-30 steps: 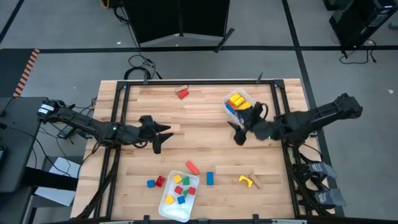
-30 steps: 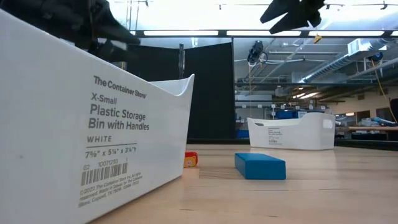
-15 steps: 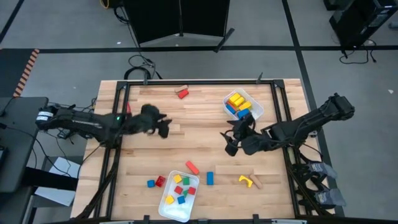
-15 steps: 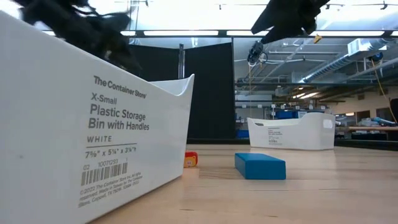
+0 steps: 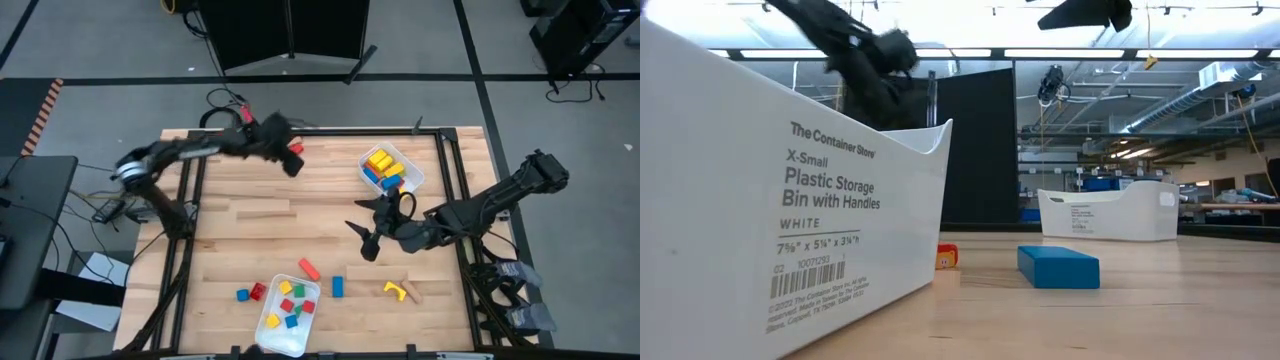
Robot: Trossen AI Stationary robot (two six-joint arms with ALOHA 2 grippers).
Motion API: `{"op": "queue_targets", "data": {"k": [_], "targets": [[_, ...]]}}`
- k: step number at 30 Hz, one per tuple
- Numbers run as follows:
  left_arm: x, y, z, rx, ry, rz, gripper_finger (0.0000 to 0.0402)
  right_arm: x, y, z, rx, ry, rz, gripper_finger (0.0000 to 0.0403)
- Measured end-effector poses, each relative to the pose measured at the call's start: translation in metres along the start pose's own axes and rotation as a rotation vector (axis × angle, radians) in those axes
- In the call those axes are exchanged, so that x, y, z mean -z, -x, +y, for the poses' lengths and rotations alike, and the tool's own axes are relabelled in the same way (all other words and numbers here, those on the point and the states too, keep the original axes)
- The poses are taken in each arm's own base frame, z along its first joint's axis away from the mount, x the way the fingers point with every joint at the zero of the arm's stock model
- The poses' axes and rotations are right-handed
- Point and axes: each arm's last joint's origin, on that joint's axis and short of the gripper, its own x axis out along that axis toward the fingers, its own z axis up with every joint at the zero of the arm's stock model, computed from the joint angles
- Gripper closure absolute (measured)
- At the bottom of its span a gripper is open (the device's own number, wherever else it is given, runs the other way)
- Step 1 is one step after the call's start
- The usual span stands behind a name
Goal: Sort blocks by size
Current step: Put the blue square block into the bottom white bin
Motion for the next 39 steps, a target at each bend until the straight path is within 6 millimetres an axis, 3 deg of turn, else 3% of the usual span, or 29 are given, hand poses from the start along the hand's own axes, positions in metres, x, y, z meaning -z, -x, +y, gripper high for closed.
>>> {"op": "queue_targets", "data": {"k": [7, 11, 16, 22, 28, 32, 39], "targets": [[-0.046, -0.057, 0.022, -0.087, -0.040, 0.226, 0.0193, 0.001, 0.006, 0.007, -0.013, 0.005, -0.018, 0.0123], [-0.054, -0.081, 0.024, -0.101, -0.048, 0.311, 0.0185, 0.003, 0.010, 0.011, -0.029, 0.011, -0.019, 0.0120], [-0.053, -0.095, 0.025, -0.110, -0.058, 0.369, 0.0162, 0.003, 0.012, 0.013, -0.040, 0.026, -0.019, 0.0123], [-0.053, -0.092, 0.029, -0.079, -0.046, 0.411, 0.0125, 0.003, 0.012, 0.012, -0.039, 0.047, -0.020, 0.0128], [-0.049, -0.073, 0.032, -0.080, -0.171, 0.574, 0.0112, 0.004, 0.014, 0.015, -0.050, 0.050, -0.020, 0.0127], [-0.055, -0.058, 0.035, -0.081, -0.224, 0.542, 0.0115, 0.005, 0.017, 0.017, -0.061, 0.060, -0.019, 0.0131], [-0.062, -0.050, 0.073, -0.037, -0.200, 0.508, 0.0133, 0.006, 0.019, 0.018, -0.071, 0.061, -0.019, 0.0140]]}}
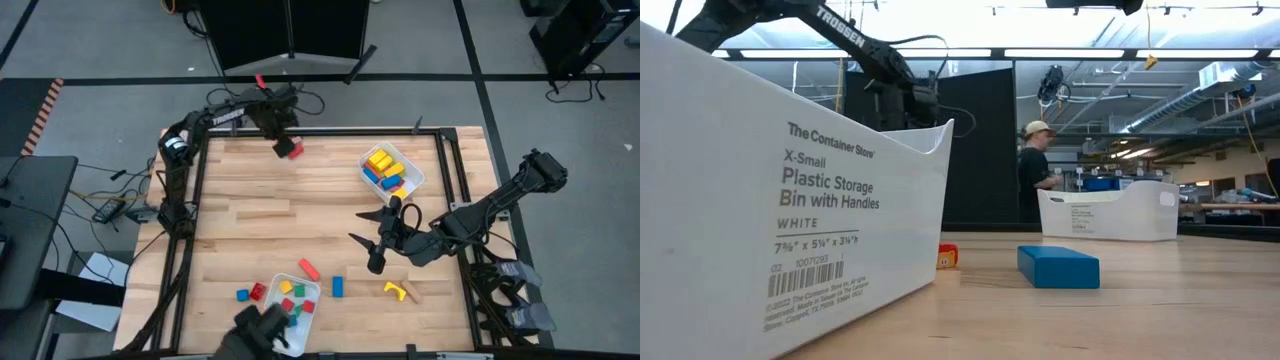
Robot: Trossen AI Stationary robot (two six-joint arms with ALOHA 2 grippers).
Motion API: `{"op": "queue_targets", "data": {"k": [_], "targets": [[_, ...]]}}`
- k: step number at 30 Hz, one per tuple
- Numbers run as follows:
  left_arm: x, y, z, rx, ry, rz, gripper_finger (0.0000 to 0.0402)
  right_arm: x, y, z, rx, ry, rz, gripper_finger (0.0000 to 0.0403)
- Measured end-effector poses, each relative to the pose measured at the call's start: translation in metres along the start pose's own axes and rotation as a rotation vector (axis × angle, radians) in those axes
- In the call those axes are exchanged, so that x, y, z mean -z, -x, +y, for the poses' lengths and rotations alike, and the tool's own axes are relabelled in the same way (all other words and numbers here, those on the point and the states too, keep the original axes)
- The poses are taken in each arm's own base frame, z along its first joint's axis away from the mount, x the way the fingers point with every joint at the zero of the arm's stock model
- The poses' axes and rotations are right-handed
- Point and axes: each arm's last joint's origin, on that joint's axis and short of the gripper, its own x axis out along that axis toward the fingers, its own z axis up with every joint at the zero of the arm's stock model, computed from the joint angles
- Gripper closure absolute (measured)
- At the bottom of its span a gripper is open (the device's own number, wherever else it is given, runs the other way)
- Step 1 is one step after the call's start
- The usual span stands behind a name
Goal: Sort blocks by size
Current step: Put the blue square block into the bottom white bin
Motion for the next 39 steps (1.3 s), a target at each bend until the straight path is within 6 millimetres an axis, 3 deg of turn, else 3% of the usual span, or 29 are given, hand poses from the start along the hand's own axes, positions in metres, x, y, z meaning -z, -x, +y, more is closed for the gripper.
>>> {"op": "queue_targets", "data": {"k": [4, 7, 17, 22, 26, 31, 34, 39], "targets": [[0.011, 0.001, 0.028, 0.003, 0.052, 0.045, 0.0153, 0.001, 0.002, 0.002, -0.011, 0.002, 0.000, 0.0145], [0.019, 0.002, 0.039, 0.027, 0.039, 0.097, 0.0165, 0.001, 0.004, 0.003, -0.008, 0.004, -0.004, 0.0147], [0.016, 0.002, 0.038, 0.058, -0.092, 0.051, 0.0172, 0.001, 0.004, 0.004, 0.001, 0.017, -0.011, 0.0147], [0.032, 0.007, 0.028, 0.146, -0.145, 0.213, 0.0172, 0.000, 0.005, 0.004, -0.002, 0.011, -0.016, 0.0152], [0.045, 0.026, 0.001, 0.196, -0.155, 0.245, 0.0172, 0.000, 0.005, 0.004, -0.001, 0.025, -0.017, 0.0153], [0.082, 0.060, -0.057, 0.125, -0.220, 0.147, 0.0173, 0.000, 0.004, 0.003, 0.005, 0.029, -0.016, 0.0152], [0.120, 0.075, -0.094, 0.104, -0.228, 0.037, 0.0173, 0.000, 0.004, 0.003, 0.006, 0.043, -0.016, 0.0154], [0.198, 0.075, -0.143, 0.077, -0.200, -0.058, 0.0173, -0.001, 0.003, 0.003, 0.005, 0.068, -0.021, 0.0155]]}}
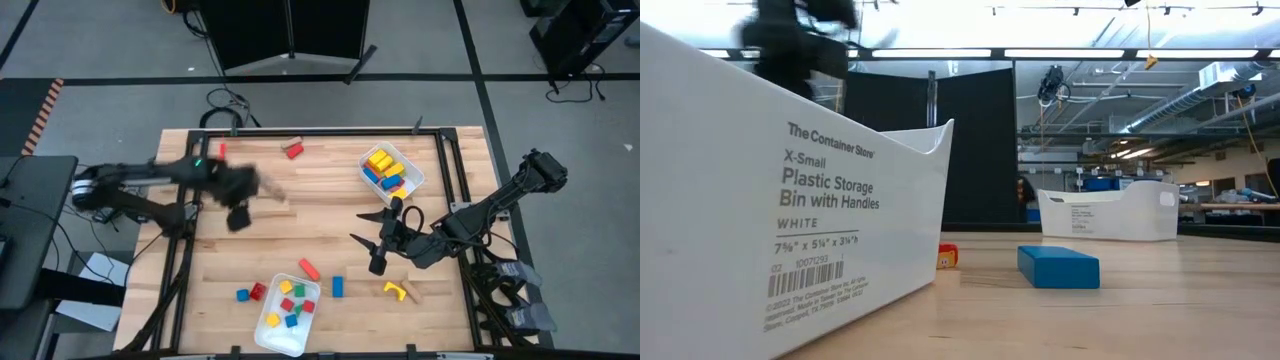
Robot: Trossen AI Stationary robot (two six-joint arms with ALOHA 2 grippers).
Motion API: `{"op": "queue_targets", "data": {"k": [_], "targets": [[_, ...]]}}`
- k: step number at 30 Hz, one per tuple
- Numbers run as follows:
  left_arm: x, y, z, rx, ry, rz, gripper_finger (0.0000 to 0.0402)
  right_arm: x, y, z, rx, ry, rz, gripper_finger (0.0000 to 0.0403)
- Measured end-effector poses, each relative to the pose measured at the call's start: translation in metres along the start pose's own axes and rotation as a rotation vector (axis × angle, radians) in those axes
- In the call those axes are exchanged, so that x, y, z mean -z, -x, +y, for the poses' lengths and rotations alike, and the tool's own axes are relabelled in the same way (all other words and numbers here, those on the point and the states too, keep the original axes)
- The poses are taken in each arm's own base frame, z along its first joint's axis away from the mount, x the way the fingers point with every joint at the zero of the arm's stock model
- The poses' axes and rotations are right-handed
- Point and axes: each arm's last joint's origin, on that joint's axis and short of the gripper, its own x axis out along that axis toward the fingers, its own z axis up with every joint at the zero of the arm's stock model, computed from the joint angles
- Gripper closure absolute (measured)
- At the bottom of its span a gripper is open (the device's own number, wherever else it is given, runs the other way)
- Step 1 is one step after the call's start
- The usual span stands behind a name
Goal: Sort blocks by size
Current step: Put the blue square block into the bottom white bin
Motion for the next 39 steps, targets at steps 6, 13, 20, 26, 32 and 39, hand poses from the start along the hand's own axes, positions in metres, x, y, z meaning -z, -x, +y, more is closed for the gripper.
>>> {"op": "queue_targets", "data": {"k": [6, 13, 20, 26, 32, 39], "targets": [[0.061, -0.018, -0.050, 0.104, 0.046, -0.075, 0.0172, -0.002, -0.004, -0.004, 0.017, 0.010, -0.006, 0.0156], [0.089, -0.036, -0.101, 0.170, -0.132, -0.036, 0.0172, -0.007, -0.009, -0.008, 0.036, -0.032, -0.032, 0.0156], [0.104, -0.051, -0.142, 0.209, -0.283, -0.005, 0.0168, -0.008, -0.010, -0.009, 0.039, -0.050, -0.043, 0.0161], [0.108, -0.064, -0.165, 0.263, -0.248, -0.007, 0.0117, -0.009, -0.011, -0.009, 0.039, -0.061, -0.049, 0.0161], [0.107, -0.076, -0.174, 0.265, -0.191, 0.010, 0.0041, -0.010, -0.011, -0.009, 0.040, -0.065, -0.052, 0.0164], [0.111, -0.094, -0.190, 0.295, -0.169, 0.051, 0.0009, -0.010, -0.011, -0.009, 0.040, -0.061, -0.051, 0.0165]]}}
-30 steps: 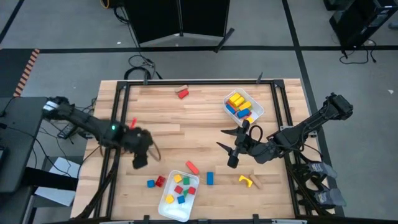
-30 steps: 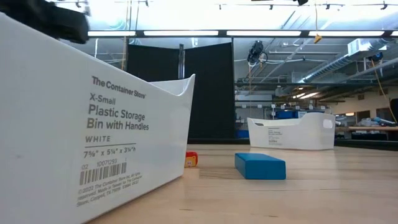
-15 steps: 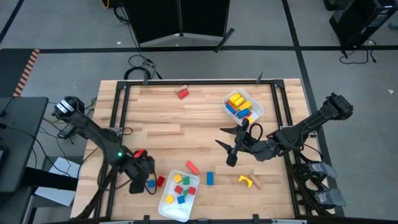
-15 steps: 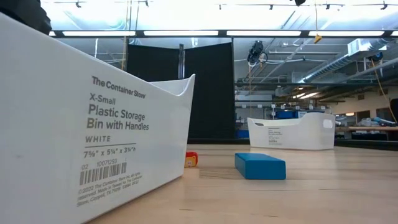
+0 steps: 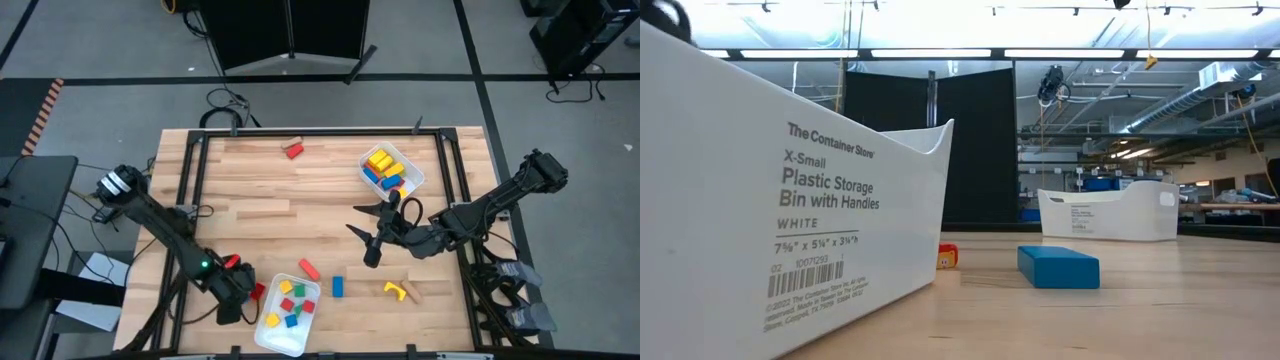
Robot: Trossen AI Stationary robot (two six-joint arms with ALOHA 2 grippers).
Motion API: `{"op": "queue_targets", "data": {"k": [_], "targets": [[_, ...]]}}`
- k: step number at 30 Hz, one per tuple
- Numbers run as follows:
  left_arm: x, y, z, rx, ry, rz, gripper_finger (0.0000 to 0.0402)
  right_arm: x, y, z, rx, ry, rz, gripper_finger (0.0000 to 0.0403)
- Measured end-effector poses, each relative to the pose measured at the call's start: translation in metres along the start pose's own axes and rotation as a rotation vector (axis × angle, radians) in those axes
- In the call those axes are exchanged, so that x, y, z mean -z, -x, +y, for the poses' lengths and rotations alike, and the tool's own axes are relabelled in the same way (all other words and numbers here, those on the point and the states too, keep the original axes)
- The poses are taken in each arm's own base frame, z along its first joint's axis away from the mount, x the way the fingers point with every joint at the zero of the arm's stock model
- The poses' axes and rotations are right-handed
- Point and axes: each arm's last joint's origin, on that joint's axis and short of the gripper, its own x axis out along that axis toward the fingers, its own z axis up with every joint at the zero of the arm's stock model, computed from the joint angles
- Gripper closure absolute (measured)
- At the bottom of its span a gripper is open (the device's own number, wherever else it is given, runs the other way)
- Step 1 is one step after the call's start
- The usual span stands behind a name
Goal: Sort blocks by size
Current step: Put the blue square block into the bottom white bin
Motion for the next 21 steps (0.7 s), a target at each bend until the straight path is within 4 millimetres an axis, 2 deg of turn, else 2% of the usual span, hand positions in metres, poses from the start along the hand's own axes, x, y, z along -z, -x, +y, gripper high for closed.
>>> {"op": "queue_targets", "data": {"k": [5, 11, 15, 21], "targets": [[0.002, -0.016, 0.001, -0.058, 0.044, 0.033, 0.0014, 0.000, 0.000, 0.000, 0.000, 0.008, 0.000, 0.0168], [0.002, -0.025, 0.002, -0.108, 0.098, 0.029, 0.0039, 0.000, 0.000, 0.000, 0.000, 0.014, 0.000, 0.0173], [0.002, -0.025, 0.002, -0.125, 0.102, 0.009, 0.0079, 0.000, 0.000, 0.000, 0.000, 0.020, 0.000, 0.0174], [0.003, -0.026, 0.005, -0.158, 0.097, -0.015, 0.0167, 0.000, 0.000, 0.000, 0.000, 0.022, 0.000, 0.0173]]}}
